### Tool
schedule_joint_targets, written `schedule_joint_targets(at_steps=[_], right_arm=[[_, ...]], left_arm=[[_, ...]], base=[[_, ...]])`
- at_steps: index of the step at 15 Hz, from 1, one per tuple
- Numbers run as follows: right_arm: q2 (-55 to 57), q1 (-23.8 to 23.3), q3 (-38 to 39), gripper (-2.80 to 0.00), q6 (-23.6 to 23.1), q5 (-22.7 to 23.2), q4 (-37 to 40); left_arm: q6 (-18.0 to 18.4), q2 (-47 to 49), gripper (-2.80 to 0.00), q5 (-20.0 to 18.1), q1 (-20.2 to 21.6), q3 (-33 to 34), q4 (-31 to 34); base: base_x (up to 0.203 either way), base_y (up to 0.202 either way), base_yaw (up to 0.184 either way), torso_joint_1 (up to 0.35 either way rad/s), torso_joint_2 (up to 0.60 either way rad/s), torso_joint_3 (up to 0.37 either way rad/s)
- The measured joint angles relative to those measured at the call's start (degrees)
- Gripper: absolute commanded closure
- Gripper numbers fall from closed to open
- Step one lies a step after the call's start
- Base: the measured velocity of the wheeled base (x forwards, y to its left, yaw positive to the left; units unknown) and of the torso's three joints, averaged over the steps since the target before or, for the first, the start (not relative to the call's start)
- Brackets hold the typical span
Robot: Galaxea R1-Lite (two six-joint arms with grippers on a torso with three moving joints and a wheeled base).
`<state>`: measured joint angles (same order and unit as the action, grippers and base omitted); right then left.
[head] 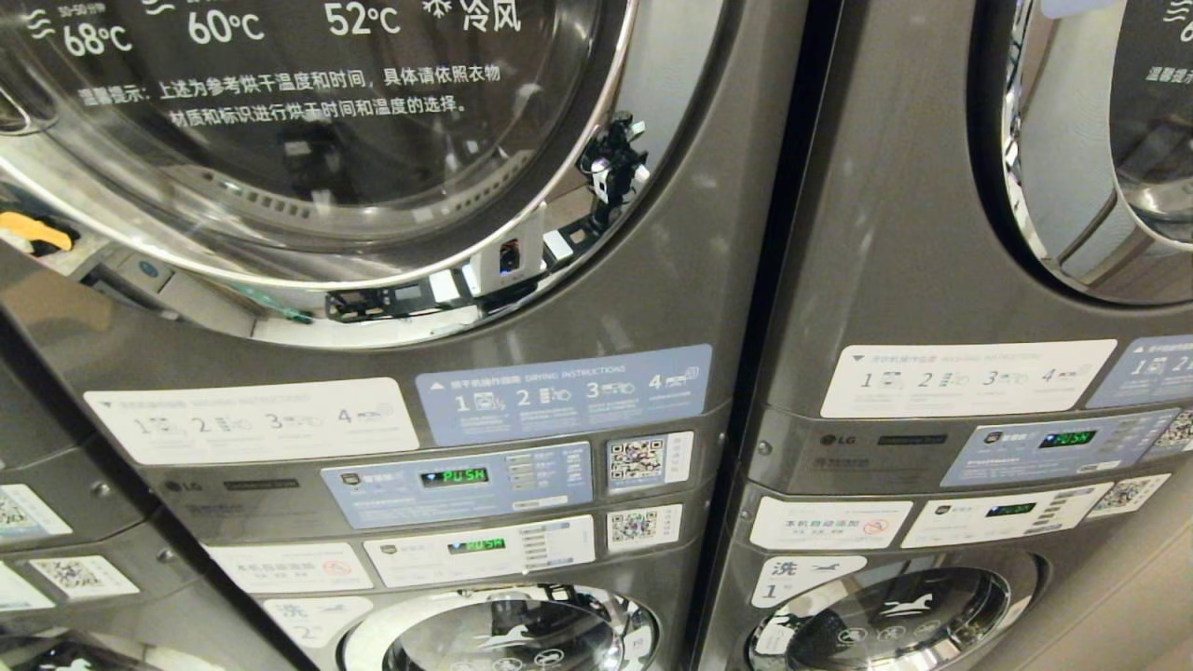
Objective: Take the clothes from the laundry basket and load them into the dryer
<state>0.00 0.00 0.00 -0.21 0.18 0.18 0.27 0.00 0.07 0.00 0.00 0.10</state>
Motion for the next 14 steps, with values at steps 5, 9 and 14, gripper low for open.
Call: schedule_joint_targets(at_steps=[5,9,14], right_arm=[[0.0,0.0,0.0,0.0,-0.01,0.0,0.0],[0.0,0.0,0.0,0.0,-0.02,0.0,0.0],[0.0,0.0,0.0,0.0,-0.01,0.0,0.0]], left_arm=[[0.0,0.0,0.0,0.0,0.0,0.0,0.0],[0.0,0.0,0.0,0.0,0.0,0.0,0.0],[0.0,0.0,0.0,0.0,0.0,0.0,0.0]], base=[[0.0,0.0,0.0,0.0,0.0,0.0],[0.0,0.0,0.0,0.0,0.0,0.0],[0.0,0.0,0.0,0.0,0.0,0.0]])
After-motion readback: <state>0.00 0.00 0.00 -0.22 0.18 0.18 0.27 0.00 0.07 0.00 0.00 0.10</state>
